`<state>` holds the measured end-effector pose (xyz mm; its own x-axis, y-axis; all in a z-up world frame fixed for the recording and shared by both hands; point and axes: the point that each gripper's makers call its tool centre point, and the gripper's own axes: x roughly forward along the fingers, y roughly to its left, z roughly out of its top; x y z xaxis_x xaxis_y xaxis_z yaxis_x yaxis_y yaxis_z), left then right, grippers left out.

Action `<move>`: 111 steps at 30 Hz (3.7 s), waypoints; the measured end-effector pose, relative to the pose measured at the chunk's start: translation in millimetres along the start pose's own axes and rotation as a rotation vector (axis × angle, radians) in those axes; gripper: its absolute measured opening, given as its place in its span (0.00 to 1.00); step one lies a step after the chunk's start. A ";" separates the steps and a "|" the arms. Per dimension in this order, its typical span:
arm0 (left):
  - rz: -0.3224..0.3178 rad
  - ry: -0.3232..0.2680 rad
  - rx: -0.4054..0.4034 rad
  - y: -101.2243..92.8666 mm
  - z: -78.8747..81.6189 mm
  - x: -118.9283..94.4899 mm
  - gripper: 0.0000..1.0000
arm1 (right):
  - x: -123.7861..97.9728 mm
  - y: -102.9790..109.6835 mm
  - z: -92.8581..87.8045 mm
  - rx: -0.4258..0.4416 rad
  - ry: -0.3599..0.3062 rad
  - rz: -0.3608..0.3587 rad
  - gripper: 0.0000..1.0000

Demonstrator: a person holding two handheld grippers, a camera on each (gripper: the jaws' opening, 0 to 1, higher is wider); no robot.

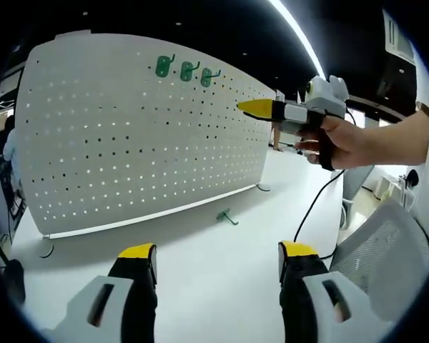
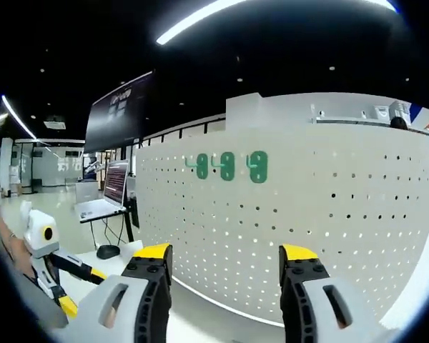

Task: Insert the hook assembly into the mounting plate slot until the hook locks in place.

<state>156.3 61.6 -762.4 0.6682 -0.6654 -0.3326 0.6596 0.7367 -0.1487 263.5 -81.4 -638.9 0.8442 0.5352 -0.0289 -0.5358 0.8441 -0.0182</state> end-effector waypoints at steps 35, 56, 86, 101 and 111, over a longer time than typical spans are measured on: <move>-0.007 0.016 0.005 -1.5 -4.2 1.5 0.73 | -73.3 4.7 -72.4 0.063 0.148 0.022 0.65; -0.003 0.018 0.001 -0.2 -5.1 1.6 0.73 | -97.1 3.7 -93.5 0.079 0.207 0.028 0.65; -0.013 0.030 0.003 -3.5 -6.8 3.3 0.73 | -114.9 5.0 -109.0 0.099 0.251 0.024 0.66; -0.050 0.051 0.036 -9.7 -0.9 14.0 0.72 | -115.8 4.0 -110.8 0.101 0.261 0.021 0.66; -0.080 0.062 0.064 -10.0 6.7 27.9 0.72 | -118.8 2.0 -113.1 0.110 0.278 0.020 0.66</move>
<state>170.7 34.9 -764.0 0.5916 -0.7116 -0.3790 0.7317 0.6713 -0.1182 160.5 -146.8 -748.6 0.7890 0.5354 -0.3013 -0.5346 0.8400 0.0927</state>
